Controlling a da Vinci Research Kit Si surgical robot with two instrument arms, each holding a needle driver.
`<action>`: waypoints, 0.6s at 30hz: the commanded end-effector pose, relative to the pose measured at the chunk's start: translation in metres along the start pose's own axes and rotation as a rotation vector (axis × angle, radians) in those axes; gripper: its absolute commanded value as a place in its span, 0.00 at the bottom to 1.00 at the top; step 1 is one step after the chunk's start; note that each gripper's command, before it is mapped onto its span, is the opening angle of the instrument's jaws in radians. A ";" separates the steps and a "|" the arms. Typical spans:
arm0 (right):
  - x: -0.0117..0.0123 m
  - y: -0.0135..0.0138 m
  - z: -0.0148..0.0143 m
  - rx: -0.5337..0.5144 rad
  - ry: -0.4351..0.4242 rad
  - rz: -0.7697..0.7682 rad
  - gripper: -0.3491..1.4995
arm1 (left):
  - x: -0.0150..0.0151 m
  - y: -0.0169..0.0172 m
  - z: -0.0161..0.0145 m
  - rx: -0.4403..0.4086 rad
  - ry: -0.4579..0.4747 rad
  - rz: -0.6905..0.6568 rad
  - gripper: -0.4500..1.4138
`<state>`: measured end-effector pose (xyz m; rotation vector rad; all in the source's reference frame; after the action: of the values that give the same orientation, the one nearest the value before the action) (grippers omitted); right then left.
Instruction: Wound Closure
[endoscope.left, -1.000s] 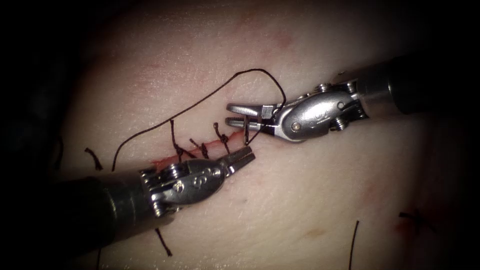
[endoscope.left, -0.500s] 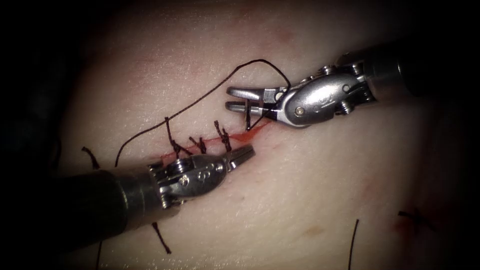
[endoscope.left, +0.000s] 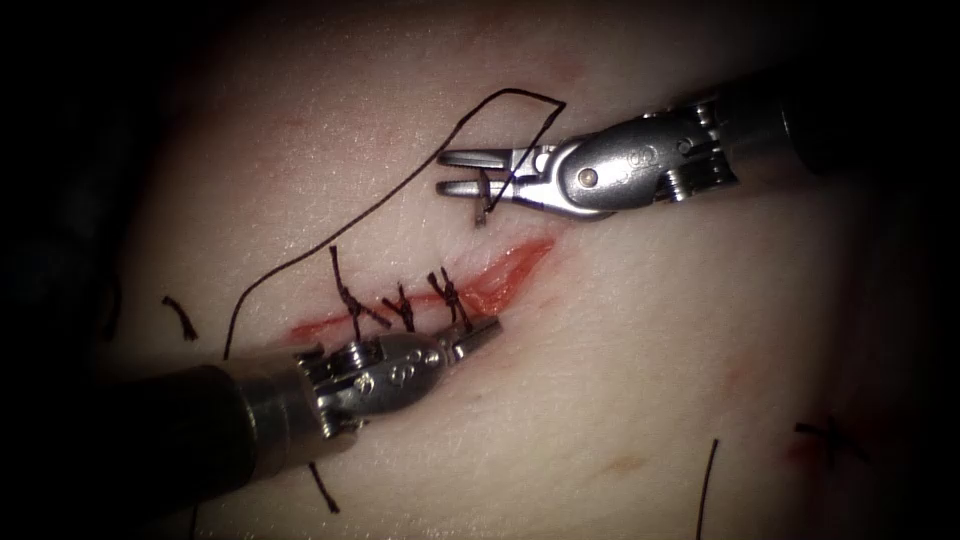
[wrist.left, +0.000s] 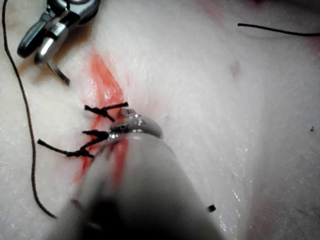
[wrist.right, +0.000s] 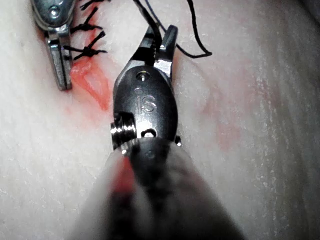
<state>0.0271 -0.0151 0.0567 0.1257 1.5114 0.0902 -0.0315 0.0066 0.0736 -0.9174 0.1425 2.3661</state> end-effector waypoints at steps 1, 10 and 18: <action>-0.0002 -0.0001 0.0006 -0.004 0.001 0.040 0.00 | -0.0001 0.0003 0.0009 -0.001 0.002 0.001 0.23; -0.0005 0.0013 0.0007 -0.079 -0.018 0.163 0.00 | -0.0004 0.0005 0.0010 -0.004 0.002 -0.001 0.23; 0.0001 0.0035 0.0008 -0.112 -0.012 0.302 0.00 | -0.0005 0.0007 0.0010 -0.004 0.003 -0.001 0.23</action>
<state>0.0271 -0.0112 0.0568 0.2599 1.4605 0.4178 -0.0317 0.0060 0.0741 -0.9204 0.1401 2.3649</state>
